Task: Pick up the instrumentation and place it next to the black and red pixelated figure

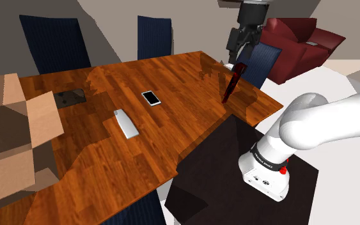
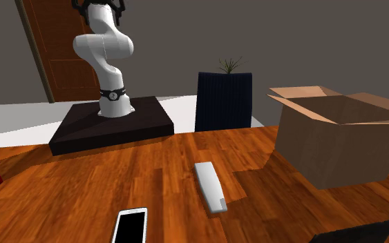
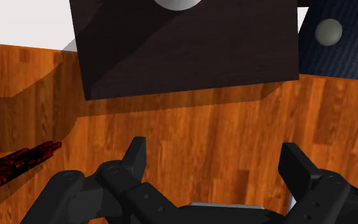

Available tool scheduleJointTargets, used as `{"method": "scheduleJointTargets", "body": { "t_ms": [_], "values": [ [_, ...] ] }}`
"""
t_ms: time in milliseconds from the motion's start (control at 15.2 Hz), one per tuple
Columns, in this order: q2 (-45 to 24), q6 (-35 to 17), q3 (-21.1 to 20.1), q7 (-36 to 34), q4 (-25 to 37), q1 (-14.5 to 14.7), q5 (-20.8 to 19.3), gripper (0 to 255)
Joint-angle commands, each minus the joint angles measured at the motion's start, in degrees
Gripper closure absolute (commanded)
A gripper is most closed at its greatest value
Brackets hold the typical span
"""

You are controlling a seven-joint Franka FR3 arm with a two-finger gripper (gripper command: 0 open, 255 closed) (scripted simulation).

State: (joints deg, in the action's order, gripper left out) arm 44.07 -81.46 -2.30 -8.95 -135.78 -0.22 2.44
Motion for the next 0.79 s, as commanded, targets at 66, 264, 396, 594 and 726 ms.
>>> {"method": "scheduleJointTargets", "body": {
  "t_ms": [66, 264, 396, 594, 726],
  "values": [
    [-0.82, -2.02, -0.61, -0.62, -0.96, 0.17, 0.48, 0],
    [-3.81, -8.14, -2.48, -2.43, -3.38, 0.67, 1.8, 0],
    [-6.25, -12.27, -3.71, -3.61, -4.59, 1.01, 2.57, 0],
    [-10.55, -18.48, -5.58, -5.37, -5.77, 1.46, 3.53, 0],
    [-13.81, -22.59, -6.81, -6.56, -6.12, 1.69, 3.99, 0]
  ]
}}
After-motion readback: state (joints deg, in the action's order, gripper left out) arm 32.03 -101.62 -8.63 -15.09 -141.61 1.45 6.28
